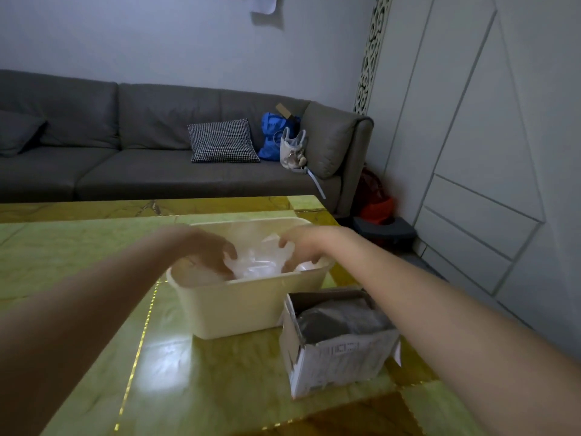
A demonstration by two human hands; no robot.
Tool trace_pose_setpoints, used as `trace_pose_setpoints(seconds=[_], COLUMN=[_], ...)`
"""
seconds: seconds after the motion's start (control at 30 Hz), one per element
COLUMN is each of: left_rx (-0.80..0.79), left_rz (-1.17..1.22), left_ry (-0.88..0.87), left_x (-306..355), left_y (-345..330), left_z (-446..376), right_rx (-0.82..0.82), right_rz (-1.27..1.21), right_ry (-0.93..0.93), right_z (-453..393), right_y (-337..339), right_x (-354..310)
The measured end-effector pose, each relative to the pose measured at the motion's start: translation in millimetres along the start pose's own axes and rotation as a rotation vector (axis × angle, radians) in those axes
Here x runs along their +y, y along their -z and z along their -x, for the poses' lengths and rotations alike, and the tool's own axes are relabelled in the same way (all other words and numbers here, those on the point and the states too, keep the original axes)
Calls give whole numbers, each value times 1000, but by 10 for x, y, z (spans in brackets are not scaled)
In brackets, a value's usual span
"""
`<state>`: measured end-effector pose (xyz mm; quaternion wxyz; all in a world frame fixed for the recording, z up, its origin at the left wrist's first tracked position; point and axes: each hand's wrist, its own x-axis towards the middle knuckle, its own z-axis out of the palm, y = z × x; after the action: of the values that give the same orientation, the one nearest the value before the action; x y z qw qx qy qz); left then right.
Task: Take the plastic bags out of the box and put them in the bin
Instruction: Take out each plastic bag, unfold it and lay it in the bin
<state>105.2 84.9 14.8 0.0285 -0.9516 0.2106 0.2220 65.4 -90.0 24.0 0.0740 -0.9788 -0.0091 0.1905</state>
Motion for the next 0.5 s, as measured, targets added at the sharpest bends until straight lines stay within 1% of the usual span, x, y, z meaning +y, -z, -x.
trace_pose_setpoints(seconds=[0.07, 0.1, 0.13, 0.17, 0.2, 0.27, 0.3, 0.33, 0.4, 0.43, 0.5], left_rx=[78, 148, 220, 294, 358, 425, 430, 420, 389, 380, 362], left_rz=[79, 119, 149, 187, 213, 258, 264, 259, 207, 186, 191], left_ry=[-14, -42, -70, -108, -148, -237, -278, -308, -350, -362, -372], left_x=[-18, 2, 21, 44, 105, 294, 406, 509, 700, 767, 874], left_y=[135, 200, 254, 286, 293, 250, 204, 149, 23, -38, -135], left_z=[137, 245, 315, 359, 420, 530, 572, 601, 654, 658, 663], right_rx=[144, 218, 256, 242, 170, -18, -68, -66, 41, 108, 217], right_rz=[-33, -46, -59, -65, -58, -4, 46, 102, 181, 179, 96], right_ry=[42, 49, 50, 41, 27, -30, -66, -90, -99, -94, -103], right_z=[174, 319, 419, 526, 658, 871, 939, 967, 981, 968, 972], right_y=[116, 164, 195, 217, 211, 96, -11, -131, -368, -460, -532], right_x=[39, 62, 87, 117, 136, 138, 143, 151, 163, 167, 181])
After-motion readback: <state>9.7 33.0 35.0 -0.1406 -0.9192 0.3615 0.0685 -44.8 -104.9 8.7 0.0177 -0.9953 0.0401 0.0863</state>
